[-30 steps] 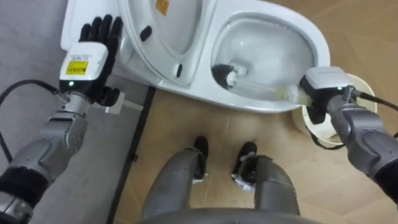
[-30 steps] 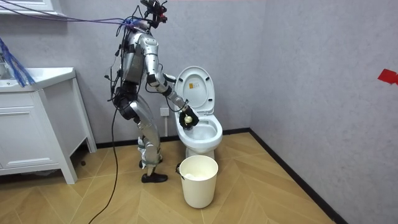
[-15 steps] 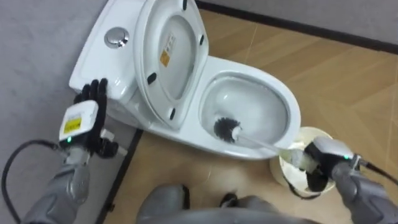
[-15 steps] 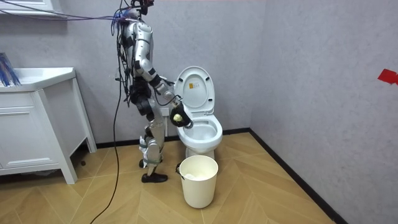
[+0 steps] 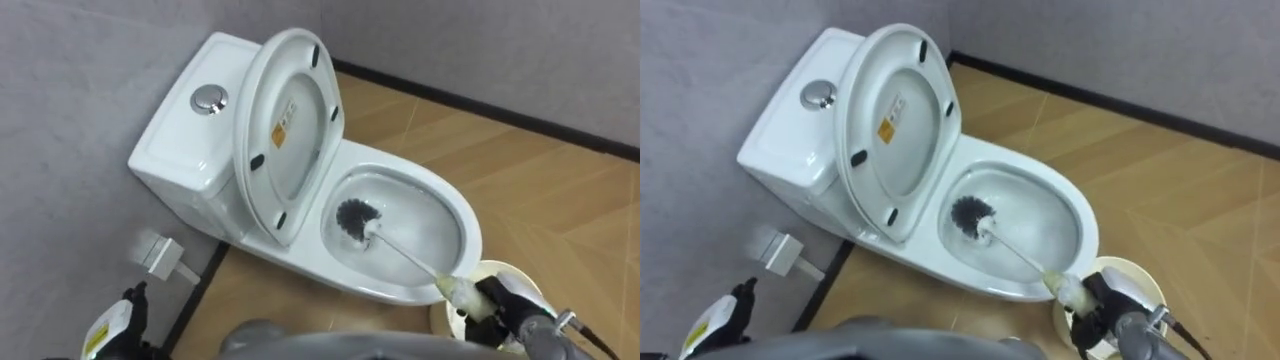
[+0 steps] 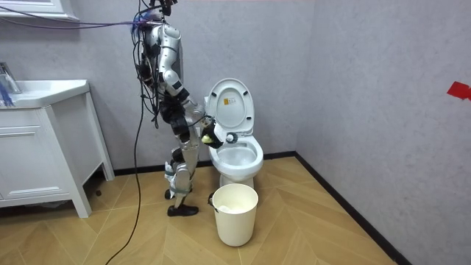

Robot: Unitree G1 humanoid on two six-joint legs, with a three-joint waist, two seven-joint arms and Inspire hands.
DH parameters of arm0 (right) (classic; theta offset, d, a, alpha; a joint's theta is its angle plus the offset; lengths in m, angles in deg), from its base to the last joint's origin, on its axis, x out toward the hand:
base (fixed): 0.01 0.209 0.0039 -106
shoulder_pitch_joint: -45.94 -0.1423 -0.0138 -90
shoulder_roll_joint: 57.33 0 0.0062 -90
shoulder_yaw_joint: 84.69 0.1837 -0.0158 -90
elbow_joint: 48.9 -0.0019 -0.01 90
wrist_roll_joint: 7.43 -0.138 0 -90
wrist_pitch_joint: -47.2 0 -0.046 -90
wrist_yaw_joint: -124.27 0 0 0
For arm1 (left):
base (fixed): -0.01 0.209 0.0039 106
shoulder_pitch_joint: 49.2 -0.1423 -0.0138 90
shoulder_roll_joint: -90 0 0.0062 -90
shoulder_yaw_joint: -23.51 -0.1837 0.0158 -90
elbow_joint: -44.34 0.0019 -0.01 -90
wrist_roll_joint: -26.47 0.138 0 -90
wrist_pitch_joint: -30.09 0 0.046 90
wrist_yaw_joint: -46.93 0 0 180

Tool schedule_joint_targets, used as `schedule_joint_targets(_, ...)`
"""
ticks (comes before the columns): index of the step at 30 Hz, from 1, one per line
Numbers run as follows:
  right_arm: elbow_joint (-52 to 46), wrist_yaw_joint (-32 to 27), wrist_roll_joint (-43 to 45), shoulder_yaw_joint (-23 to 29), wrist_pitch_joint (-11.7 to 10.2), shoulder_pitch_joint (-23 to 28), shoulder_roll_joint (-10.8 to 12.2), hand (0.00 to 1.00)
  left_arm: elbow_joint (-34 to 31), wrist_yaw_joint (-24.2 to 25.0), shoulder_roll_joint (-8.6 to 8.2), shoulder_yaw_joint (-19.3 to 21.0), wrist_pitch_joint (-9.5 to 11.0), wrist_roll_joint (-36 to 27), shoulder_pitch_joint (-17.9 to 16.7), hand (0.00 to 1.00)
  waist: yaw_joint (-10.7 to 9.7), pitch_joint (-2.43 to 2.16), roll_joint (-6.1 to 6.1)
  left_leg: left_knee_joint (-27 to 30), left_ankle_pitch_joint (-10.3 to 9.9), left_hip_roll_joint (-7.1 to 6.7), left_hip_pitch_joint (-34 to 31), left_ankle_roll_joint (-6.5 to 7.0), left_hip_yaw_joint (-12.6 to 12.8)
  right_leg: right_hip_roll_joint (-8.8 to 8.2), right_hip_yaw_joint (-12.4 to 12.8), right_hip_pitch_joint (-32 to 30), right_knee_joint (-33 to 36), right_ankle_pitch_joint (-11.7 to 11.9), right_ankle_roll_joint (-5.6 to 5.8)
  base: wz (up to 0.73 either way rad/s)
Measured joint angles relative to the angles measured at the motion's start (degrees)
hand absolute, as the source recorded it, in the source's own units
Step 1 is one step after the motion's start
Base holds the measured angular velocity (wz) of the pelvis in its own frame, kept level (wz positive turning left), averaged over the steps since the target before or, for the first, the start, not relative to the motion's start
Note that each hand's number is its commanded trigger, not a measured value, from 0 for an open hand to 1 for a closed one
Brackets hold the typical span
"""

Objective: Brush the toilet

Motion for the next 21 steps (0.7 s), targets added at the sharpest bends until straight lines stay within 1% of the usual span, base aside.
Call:
schedule_joint_targets(2,1.6,-0.6,-1.4,0.9,-0.3,0.3,0.7,1.0,0.7,0.5,-0.48,0.9,0.0,-2.1,0.1,0.0,-0.1,0.03,-0.02,-0.7,0.0,-0.03,0.7,0.0,0.1,0.0,0.3,0.3,-0.1,0.0,0.03,-0.08)
schedule_joint_targets(5,4.8,-2.2,-3.7,2.1,-0.8,0.2,1.7,1.0,2.2,1.1,-0.96,2.4,-0.1,-3.4,0.1,0.0,-0.3,0.02,0.03,-1.2,0.0,-0.1,2.2,0.0,0.5,0.09,1.3,1.6,-0.8,0.0,0.1,-0.17)
schedule_joint_targets(6,5.5,-2.5,-4.3,2.2,-0.8,0.2,1.7,1.0,2.5,1.1,-1.14,2.7,-0.1,-3.4,0.0,0.0,-0.3,-0.04,0.12,-1.5,0.0,-0.06,2.7,0.0,0.7,0.22,1.7,1.9,-1.0,0.0,0.14,-0.22)
schedule_joint_targets(8,7.5,-3.3,-7.2,2.8,-1.0,-0.1,1.9,1.0,4.0,1.0,-2.39,4.5,-0.2,-4.2,0.2,0.0,-0.4,-0.04,0.13,-2.9,0.0,0.11,4.1,0.0,1.5,0.44,2.7,2.1,-1.2,0.0,0.14,-0.23)
schedule_joint_targets(9,7.9,-3.5,-8.1,3.2,-1.0,-0.1,2.1,1.0,4.7,1.0,-2.54,4.5,-0.2,-5.1,0.4,0.0,-0.5,-0.05,0.14,-3.1,0.0,0.17,4.3,0.0,1.5,0.54,3.0,2.1,-1.2,0.0,0.12,-0.14)
schedule_joint_targets(11,8.0,-5.0,-11.8,5.9,-1.0,0.0,3.6,1.0,7.1,1.1,-3.48,4.7,-0.7,-8.1,0.5,0.0,-2.2,-0.04,0.13,-3.6,-0.3,0.41,5.0,-0.49,2.3,0.83,3.5,2.6,-1.4,0.0,0.07,-0.08)
schedule_joint_targets(12,8.0,-5.6,-12.8,6.3,-1.0,-0.1,3.9,1.0,7.5,1.1,-3.71,4.7,-1.0,-8.5,0.5,0.0,-2.6,-0.06,0.08,-3.6,-0.3,0.43,5.1,-0.5,2.6,0.88,3.9,2.6,-1.4,0.0,0.07,-0.22)
schedule_joint_targets(14,7.9,-8.1,-16.7,7.3,-1.3,-0.3,4.6,1.0,8.2,1.1,-4.53,4.9,-1.7,-9.1,0.7,0.0,-3.1,-0.04,0.02,-3.6,-0.3,0.47,5.6,-0.5,3.1,1.28,6.3,2.5,-1.7,0.1,-0.02,-0.32)
schedule_joint_targets(15,8.1,-8.6,-17.6,7.8,-1.5,-0.1,4.8,1.0,8.3,1.1,-4.66,4.9,-1.9,-9.1,1.0,0.0,-3.1,-0.03,0.03,-3.7,-0.3,0.5,5.9,-0.5,3.3,1.38,6.8,2.6,-1.9,0.1,-0.08,-0.32)
schedule_joint_targets(17,9.5,-11.2,-20.2,9.4,-1.8,-0.4,6.3,1.0,10.5,1.1,-4.76,5.3,-2.1,-9.0,2.4,0.0,-3.5,-0.07,-0.01,-3.9,-0.4,0.62,6.4,-0.52,4.7,1.73,8.6,2.5,-2.0,0.2,-0.21,-0.3)
schedule_joint_targets(18,10.0,-11.7,-20.8,9.5,-1.9,-0.5,6.6,1.0,10.9,1.0,-4.78,5.6,-2.3,-9.0,2.9,0.0,-3.7,-0.07,-0.02,-3.9,-0.4,0.66,6.5,-0.58,4.7,1.85,9.0,2.5,-2.1,0.2,-0.27,-0.25)
schedule_joint_targets(20,10.6,-13.4,-23.9,9.7,-2.3,-0.5,7.5,1.0,12.8,1.0,-4.87,5.7,-2.3,-9.1,4.2,0.0,-4.9,-0.12,0.16,-4.3,-0.6,0.81,7.1,-0.83,5.0,2.05,9.7,2.7,-2.2,0.3,-0.34,-0.2)
schedule_joint_targets(21,10.9,-13.8,-24.6,9.8,-2.5,-0.4,7.8,1.0,13.0,1.0,-4.92,5.8,-2.3,-9.1,4.5,0.0,-5.2,-0.14,0.19,-4.4,-0.6,0.84,7.2,-0.85,5.2,2.1,10.0,2.7,-2.1,0.3,-0.35,-0.19)
